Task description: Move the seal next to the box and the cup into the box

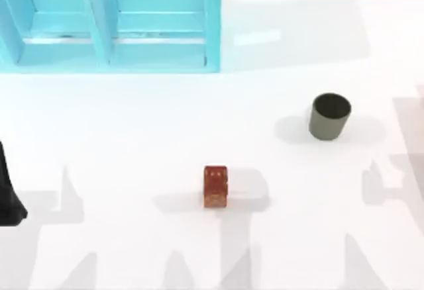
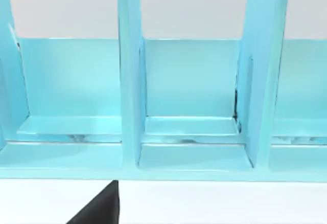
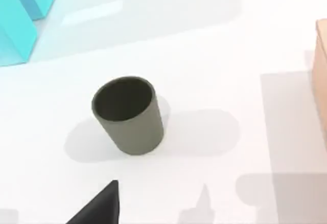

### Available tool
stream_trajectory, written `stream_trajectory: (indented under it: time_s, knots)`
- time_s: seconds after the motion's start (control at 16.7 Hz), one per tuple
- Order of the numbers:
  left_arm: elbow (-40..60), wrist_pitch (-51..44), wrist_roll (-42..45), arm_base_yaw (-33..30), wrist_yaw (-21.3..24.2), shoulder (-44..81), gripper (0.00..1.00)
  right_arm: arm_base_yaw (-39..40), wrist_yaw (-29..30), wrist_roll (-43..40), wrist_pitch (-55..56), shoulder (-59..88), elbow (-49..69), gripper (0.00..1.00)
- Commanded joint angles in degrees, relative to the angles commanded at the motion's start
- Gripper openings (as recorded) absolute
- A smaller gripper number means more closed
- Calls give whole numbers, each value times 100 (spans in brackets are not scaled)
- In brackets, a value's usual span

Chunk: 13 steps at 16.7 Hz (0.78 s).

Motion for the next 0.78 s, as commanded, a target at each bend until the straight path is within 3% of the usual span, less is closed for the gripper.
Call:
stream_trajectory:
  time_s: [0.78]
  knots:
    - [0, 0, 0, 0, 0, 0, 100, 2400, 6, 2478, -4212, 7051, 5870, 100]
